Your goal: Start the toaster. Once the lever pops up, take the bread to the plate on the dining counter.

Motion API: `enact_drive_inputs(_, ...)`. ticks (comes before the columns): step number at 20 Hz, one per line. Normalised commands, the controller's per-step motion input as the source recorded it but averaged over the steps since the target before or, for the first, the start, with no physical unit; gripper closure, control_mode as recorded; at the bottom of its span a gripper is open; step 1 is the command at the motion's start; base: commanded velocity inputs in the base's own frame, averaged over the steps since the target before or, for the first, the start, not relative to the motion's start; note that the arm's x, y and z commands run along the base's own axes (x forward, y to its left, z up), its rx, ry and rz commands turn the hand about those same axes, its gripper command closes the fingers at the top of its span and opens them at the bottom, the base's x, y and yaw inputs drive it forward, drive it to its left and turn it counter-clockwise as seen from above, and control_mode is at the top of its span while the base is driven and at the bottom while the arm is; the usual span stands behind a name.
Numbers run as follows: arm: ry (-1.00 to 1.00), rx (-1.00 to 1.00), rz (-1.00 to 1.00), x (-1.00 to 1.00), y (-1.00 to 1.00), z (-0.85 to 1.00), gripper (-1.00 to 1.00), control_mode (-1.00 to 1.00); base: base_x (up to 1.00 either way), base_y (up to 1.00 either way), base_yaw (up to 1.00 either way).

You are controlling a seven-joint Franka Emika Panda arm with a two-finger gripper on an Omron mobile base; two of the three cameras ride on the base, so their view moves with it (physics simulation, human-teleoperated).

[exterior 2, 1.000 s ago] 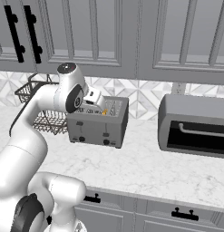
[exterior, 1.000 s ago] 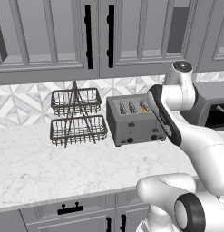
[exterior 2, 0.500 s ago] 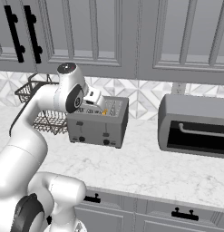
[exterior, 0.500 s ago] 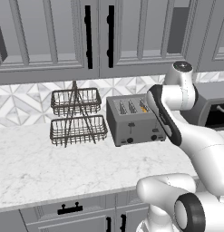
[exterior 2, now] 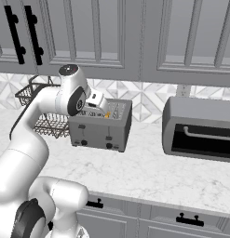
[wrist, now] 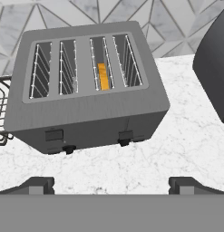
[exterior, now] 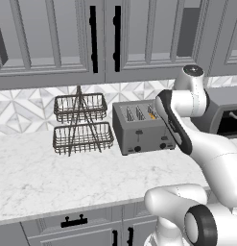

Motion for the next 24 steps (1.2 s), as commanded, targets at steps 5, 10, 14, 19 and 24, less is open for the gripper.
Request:
enact_drive_inputs(5, 0.00, 0.00, 0.00, 0.00, 0.00, 0.00, -1.00, -1.00, 0.00, 0.00, 0.00)
enact_drive_inputs(10, 0.00, 0.00, 0.00, 0.00, 0.00, 0.00, -1.00, -1.00, 0.00, 0.00, 0.00)
enact_drive_inputs(14, 0.00, 0.00, 0.00, 0.00, 0.00, 0.00, -1.00, -1.00, 0.00, 0.00, 0.00)
enact_drive_inputs(19, 0.00, 0.00, 0.00, 0.00, 0.00, 0.00, -1.00, -1.00, 0.00, 0.00, 0.00)
enact_drive_inputs(24, 0.00, 0.00, 0.00, 0.00, 0.00, 0.00, -1.00, -1.00, 0.00, 0.00, 0.00)
